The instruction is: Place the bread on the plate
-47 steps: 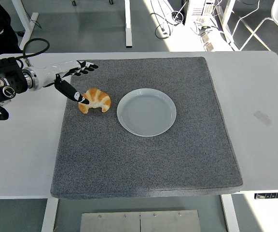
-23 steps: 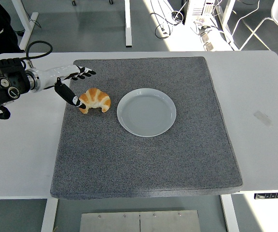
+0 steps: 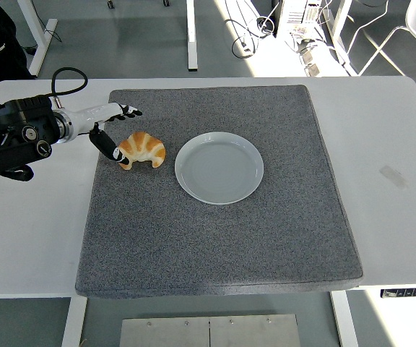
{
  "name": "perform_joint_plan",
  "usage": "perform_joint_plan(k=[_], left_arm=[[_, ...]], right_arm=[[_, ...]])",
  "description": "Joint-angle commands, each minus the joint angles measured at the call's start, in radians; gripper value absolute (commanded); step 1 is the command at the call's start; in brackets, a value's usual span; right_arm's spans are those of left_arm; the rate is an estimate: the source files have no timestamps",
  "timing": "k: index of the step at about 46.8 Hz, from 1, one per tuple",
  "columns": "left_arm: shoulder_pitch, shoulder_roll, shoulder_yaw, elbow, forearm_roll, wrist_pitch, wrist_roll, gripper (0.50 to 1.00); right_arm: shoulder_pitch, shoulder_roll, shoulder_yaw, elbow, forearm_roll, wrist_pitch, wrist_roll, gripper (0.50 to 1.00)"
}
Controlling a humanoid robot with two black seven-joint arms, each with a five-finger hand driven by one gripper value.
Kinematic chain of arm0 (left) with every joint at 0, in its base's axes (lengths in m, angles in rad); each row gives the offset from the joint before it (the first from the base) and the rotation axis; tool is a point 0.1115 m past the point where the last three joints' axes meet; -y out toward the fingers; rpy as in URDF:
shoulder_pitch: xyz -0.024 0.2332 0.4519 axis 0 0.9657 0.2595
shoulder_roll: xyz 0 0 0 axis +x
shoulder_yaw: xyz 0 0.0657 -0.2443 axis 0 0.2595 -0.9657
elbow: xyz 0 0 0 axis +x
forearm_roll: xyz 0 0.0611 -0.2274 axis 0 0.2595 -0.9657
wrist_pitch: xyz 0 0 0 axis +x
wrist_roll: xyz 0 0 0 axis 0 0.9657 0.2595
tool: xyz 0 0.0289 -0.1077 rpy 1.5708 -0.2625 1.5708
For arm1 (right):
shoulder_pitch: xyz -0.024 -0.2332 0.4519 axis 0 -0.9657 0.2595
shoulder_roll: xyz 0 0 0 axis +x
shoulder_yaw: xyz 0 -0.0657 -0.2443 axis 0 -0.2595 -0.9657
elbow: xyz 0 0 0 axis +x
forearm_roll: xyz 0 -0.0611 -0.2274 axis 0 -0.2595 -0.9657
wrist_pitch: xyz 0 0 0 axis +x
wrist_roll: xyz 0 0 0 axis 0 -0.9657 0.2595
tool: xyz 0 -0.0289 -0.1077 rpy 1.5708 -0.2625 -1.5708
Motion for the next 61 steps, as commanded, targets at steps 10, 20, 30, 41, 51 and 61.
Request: perform_joint_plan(k=[10,20,30,41,51,61], left_arm=[[0.033,-0.069,-0.004,0.056,0.0,0.028,0.0,0.975],[0.034,-0.071,-0.011,0.056,0.0,0.028,0.0,0.954],[0.042,-0.083,-0.009,0.058,0.003,0.03,-0.002,0.851],[0.056,-0.1,-0.009,0.061,0.057,0.059,0.0,0.777],[0.056,-0.099,-0.009,0.061,0.058,0.065,-0.002,0.707],[0.062,-0.099,-0.012,0.061,0.084,0.067,-0.003,0.604]], right_arm=[[0.001,0.0,0.0,0.0,0.0,0.0,-0.001,1.0],[-0.001,0.0,0.0,0.0,0.0,0.0,-0.001,1.0],[-0.001,0.0,0.0,0.0,0.0,0.0,0.001,1.0],[0.001,0.0,0.0,0.0,0.0,0.0,0.001,1.0],[0.001,0.0,0.0,0.0,0.0,0.0,-0.001,1.0],[-0.001,0.0,0.0,0.0,0.0,0.0,-0.001,1.0]])
